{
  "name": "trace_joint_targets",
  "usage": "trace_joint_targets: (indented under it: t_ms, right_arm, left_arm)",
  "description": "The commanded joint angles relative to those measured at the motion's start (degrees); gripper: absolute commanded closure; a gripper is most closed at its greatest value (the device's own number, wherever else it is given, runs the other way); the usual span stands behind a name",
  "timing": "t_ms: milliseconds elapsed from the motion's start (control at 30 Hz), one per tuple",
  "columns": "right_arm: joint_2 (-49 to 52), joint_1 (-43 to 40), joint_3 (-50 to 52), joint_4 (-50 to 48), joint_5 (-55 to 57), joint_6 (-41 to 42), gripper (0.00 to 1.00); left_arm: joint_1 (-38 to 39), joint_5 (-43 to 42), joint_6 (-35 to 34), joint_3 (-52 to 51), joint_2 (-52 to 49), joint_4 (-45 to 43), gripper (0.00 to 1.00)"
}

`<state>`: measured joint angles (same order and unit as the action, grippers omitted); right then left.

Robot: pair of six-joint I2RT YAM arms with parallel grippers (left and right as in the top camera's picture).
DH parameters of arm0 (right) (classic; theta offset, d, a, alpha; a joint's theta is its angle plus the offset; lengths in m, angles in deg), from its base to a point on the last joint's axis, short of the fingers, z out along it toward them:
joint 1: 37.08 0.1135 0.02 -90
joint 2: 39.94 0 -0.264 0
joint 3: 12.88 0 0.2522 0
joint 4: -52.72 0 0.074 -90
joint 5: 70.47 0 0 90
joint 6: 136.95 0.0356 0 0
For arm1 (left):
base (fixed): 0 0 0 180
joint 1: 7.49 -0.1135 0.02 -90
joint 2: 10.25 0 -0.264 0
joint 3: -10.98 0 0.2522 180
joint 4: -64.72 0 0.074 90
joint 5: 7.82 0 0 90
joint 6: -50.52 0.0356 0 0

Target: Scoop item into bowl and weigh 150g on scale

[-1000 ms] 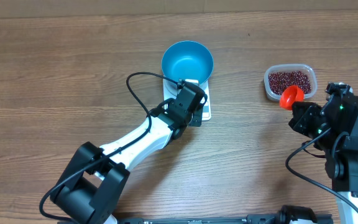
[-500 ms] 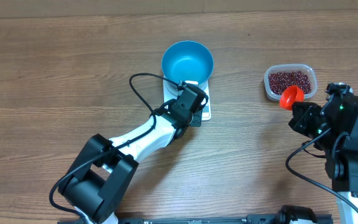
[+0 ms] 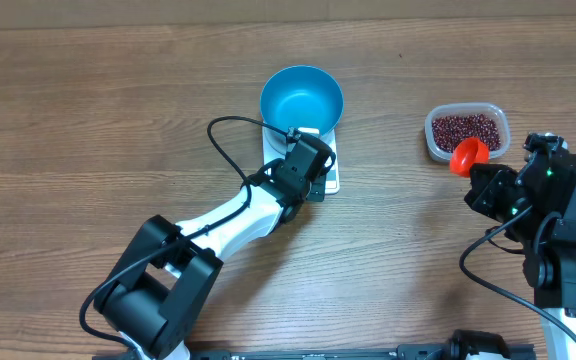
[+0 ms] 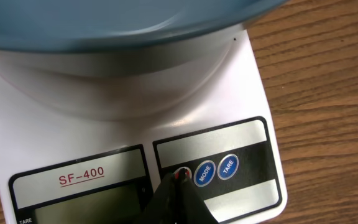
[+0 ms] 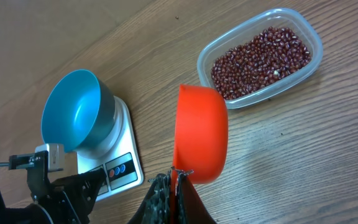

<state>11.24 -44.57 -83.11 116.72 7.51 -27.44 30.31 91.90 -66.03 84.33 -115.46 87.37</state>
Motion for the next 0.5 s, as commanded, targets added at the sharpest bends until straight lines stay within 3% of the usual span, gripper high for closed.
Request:
trace_joint_targets:
  t_ms: [0, 467]
  right_arm:
    - [-0.2, -0.3, -2.0, 0.0, 0.4, 0.4, 0.96]
    - [-0.2, -0.3, -2.0, 0.0, 0.4, 0.4, 0.96]
  left_arm:
    - [0.2, 1.2, 1.1, 0.2, -2.3, -0.8, 0.96]
    - [0.1, 0.9, 1.3, 0.2, -2.4, -0.6, 0.96]
